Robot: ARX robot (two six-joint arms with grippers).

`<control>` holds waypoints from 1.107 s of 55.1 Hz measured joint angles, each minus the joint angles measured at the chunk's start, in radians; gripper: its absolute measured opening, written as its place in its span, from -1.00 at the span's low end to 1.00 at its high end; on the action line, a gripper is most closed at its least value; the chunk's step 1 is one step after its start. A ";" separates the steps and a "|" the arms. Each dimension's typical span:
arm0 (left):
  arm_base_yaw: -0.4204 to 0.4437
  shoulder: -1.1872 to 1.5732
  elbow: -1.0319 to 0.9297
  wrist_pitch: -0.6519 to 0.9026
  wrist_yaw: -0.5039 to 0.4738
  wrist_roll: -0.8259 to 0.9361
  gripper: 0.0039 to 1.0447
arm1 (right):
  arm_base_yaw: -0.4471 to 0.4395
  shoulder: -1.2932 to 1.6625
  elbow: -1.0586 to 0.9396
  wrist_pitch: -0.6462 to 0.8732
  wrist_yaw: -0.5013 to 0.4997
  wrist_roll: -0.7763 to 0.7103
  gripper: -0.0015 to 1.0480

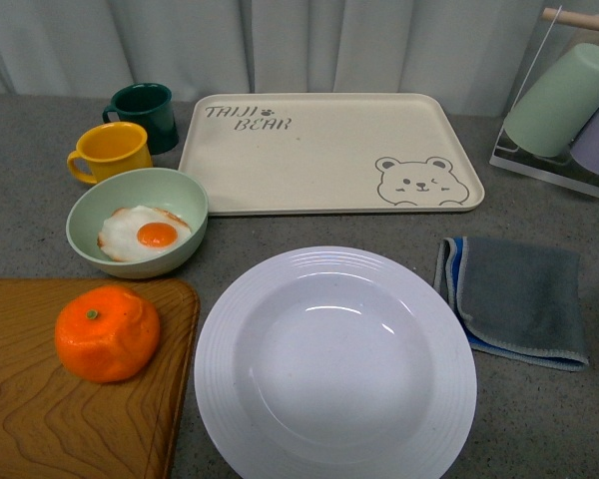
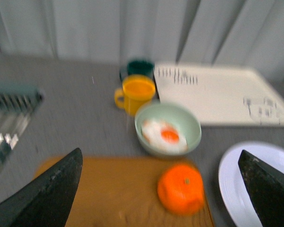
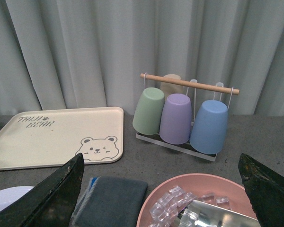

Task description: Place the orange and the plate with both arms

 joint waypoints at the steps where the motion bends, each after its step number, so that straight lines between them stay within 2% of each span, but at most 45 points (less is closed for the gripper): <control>1: -0.006 0.026 0.010 -0.016 -0.002 -0.002 0.88 | 0.000 0.000 0.000 0.000 0.000 0.000 0.82; 4: -0.058 0.193 0.041 -0.005 -0.006 -0.027 0.88 | 0.000 0.000 0.000 0.000 0.000 0.000 0.82; 10: -0.148 0.470 0.077 0.169 0.024 -0.001 0.88 | 0.000 0.001 0.000 0.000 0.000 0.000 0.82; 15: -0.155 0.770 0.151 0.338 0.042 0.004 0.88 | 0.000 0.000 0.000 0.000 0.000 0.000 0.82; 24: -0.151 1.117 0.254 0.439 0.066 0.011 0.88 | 0.000 0.001 0.000 0.000 0.000 0.000 0.82; 34: -0.132 1.318 0.330 0.433 0.071 0.013 0.88 | 0.000 0.001 0.000 0.000 0.000 0.000 0.82; 44: -0.129 1.404 0.355 0.408 0.081 0.017 0.88 | 0.000 0.001 0.000 0.000 0.000 0.000 0.82; 48: -0.129 1.429 0.359 0.412 0.121 0.006 0.88 | 0.000 0.001 0.000 0.000 0.000 0.000 0.82; 61: -0.124 1.523 0.420 0.399 0.118 -0.022 0.88 | 0.000 0.001 0.000 0.000 0.000 0.000 0.82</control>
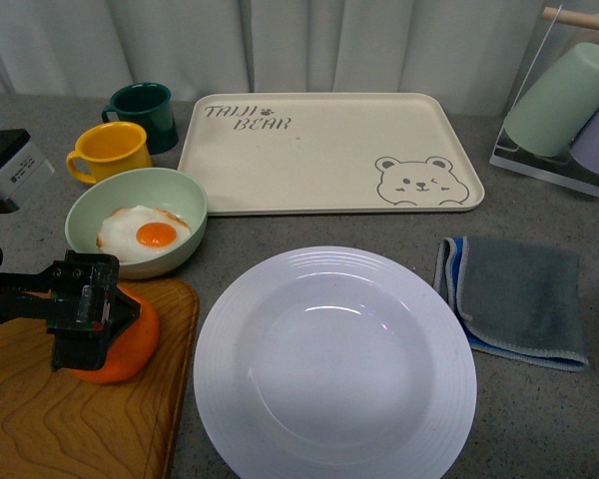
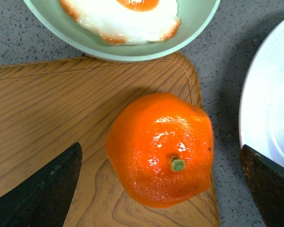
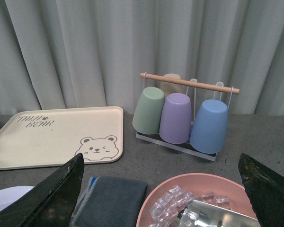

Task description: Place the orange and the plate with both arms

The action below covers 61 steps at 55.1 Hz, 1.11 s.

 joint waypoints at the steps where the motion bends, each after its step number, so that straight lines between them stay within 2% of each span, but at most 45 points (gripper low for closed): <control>1: 0.003 0.010 0.006 -0.003 0.001 -0.003 0.88 | 0.000 0.000 0.000 0.000 0.000 0.000 0.82; 7: 0.010 0.049 0.020 0.000 -0.038 0.015 0.87 | 0.000 0.000 0.000 0.000 0.000 0.000 0.82; 13: 0.019 0.066 0.023 0.001 -0.027 0.026 0.41 | 0.000 0.000 0.000 0.000 0.000 0.000 0.82; 20: 0.021 0.052 0.023 -0.002 -0.008 0.018 0.09 | 0.000 0.000 0.000 0.000 0.000 0.000 0.82; 24: 0.010 0.023 0.023 -0.009 0.005 -0.003 0.01 | 0.000 0.000 0.000 0.000 0.000 0.000 0.82; 27: -0.006 -0.003 0.023 -0.009 0.003 -0.010 -0.02 | 0.000 0.000 0.000 0.000 0.000 0.000 0.82; 35: -0.142 -0.066 0.043 -0.010 -0.003 -0.060 -0.08 | 0.000 0.000 0.000 0.000 0.000 0.000 0.82; 42: -0.303 -0.028 0.073 0.023 -0.033 -0.120 -0.09 | 0.000 0.000 0.000 0.000 0.000 0.000 0.82; 45: -0.345 -0.001 0.082 0.036 -0.045 -0.139 -0.09 | 0.000 0.000 0.000 0.000 0.000 0.000 0.82; 51: -0.395 0.060 0.097 0.055 -0.052 -0.167 -0.09 | 0.000 0.000 0.000 0.000 0.000 0.000 0.82; 61: -0.424 0.146 0.129 0.079 -0.051 -0.219 -0.09 | 0.000 0.000 0.000 0.000 0.000 0.000 0.82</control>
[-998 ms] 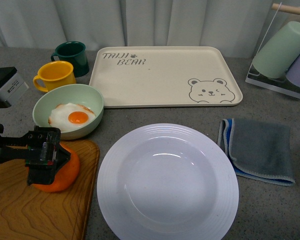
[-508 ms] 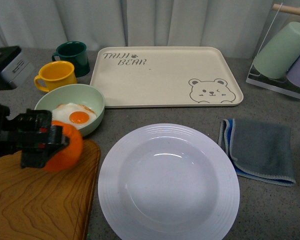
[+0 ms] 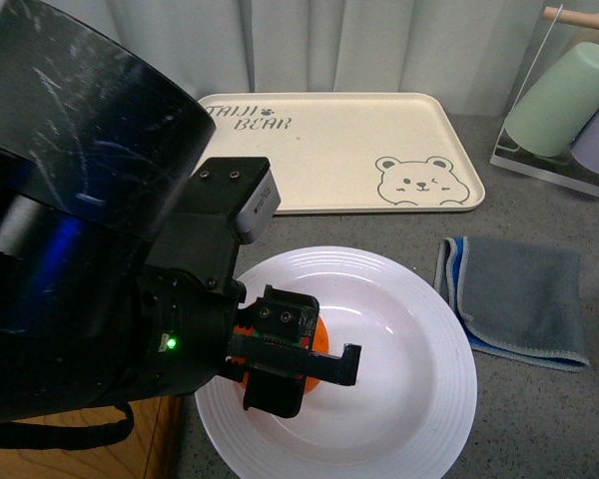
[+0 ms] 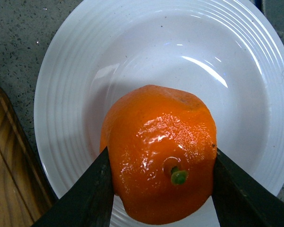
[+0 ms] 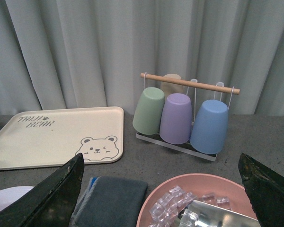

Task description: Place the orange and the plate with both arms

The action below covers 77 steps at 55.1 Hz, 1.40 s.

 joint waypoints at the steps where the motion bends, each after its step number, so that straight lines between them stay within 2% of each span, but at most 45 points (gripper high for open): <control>1: -0.001 0.005 0.002 0.001 0.000 -0.002 -0.09 | 0.000 0.000 0.000 0.000 0.000 0.000 0.82; 16: -0.007 0.067 0.029 0.008 0.004 -0.049 -0.08 | 0.000 0.000 0.000 0.000 0.000 0.000 0.82; 34: 0.016 0.053 0.044 0.007 -0.016 -0.074 0.86 | 0.000 0.000 0.000 0.000 0.000 0.000 0.82; 36: 0.019 0.044 0.043 0.006 -0.026 -0.072 0.92 | 0.000 0.000 0.000 0.000 0.000 0.000 0.82; 48: 0.073 -0.080 -0.002 0.015 -0.076 -0.076 0.88 | 0.000 0.000 0.000 0.000 0.000 0.000 0.82; 49: 0.073 -0.082 -0.007 0.028 -0.089 -0.064 0.87 | 0.000 0.000 0.000 0.000 0.000 0.000 0.82; 51: 0.084 -0.077 -0.064 0.211 -0.221 -0.008 0.74 | 0.000 0.000 0.000 0.000 0.000 0.000 0.82; 55: 0.110 -0.066 -0.171 0.508 -0.394 0.095 0.53 | 0.000 0.000 0.000 0.000 -0.002 0.000 0.82; 56: 0.124 -0.066 -0.227 0.637 -0.440 0.135 0.47 | 0.000 -0.001 0.000 0.000 -0.003 0.000 0.82; 59: 0.158 -0.083 -0.316 0.864 -0.473 0.193 0.29 | 0.000 -0.001 0.001 0.000 0.001 0.000 0.82; 61: 0.180 -0.111 -0.349 0.957 -0.473 0.212 0.19 | 0.000 0.000 0.001 0.000 0.001 0.000 0.82; 66: 0.222 -0.216 -0.403 1.046 -0.433 0.253 -0.09 | 0.000 0.001 0.001 0.000 0.000 0.000 0.82; 77: 0.319 -0.411 -0.526 0.953 -0.336 0.281 -0.78 | 0.000 0.001 0.003 0.000 0.000 0.000 0.82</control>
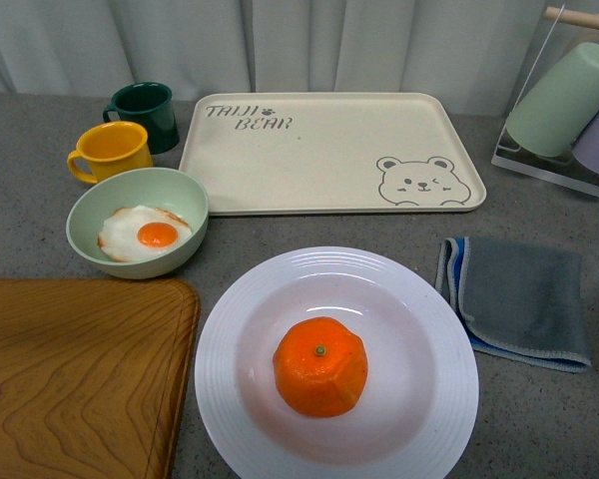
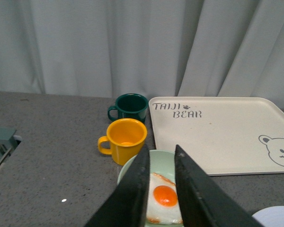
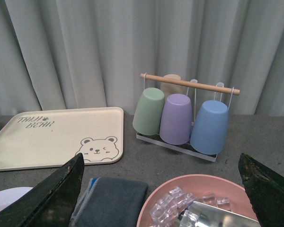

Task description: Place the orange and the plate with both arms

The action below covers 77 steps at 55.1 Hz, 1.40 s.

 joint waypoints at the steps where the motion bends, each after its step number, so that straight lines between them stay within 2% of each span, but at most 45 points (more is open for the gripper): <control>1: 0.008 -0.021 -0.008 -0.012 0.007 0.001 -0.85 | 0.000 0.000 0.000 0.000 0.000 0.000 0.82; 2: 0.020 -0.054 -0.019 -0.031 0.021 -0.001 -0.94 | 0.000 0.000 0.000 0.000 0.000 0.000 0.82; 10: 0.074 -0.224 -0.061 -0.156 0.076 0.008 -0.93 | 0.000 0.000 0.000 0.000 0.000 0.000 0.82; 15: 0.103 -0.362 -0.063 -0.305 0.101 0.009 -0.93 | 0.000 0.000 0.000 0.000 0.000 0.000 0.82; 29: 0.163 -0.609 -0.098 -0.499 0.160 0.011 -0.93 | 0.000 0.000 0.000 0.000 0.000 0.000 0.82; 33: 0.215 -0.668 -0.099 -0.550 0.236 0.011 -0.93 | 0.000 0.000 0.000 0.000 0.000 0.000 0.82; 38: 0.257 -0.736 -0.099 -0.605 0.248 0.011 -0.93 | 0.000 0.000 0.000 0.000 0.000 0.000 0.82; 77: 0.262 -1.139 -0.100 -0.990 0.257 0.011 -0.93 | 0.000 0.000 0.000 0.000 0.000 0.000 0.82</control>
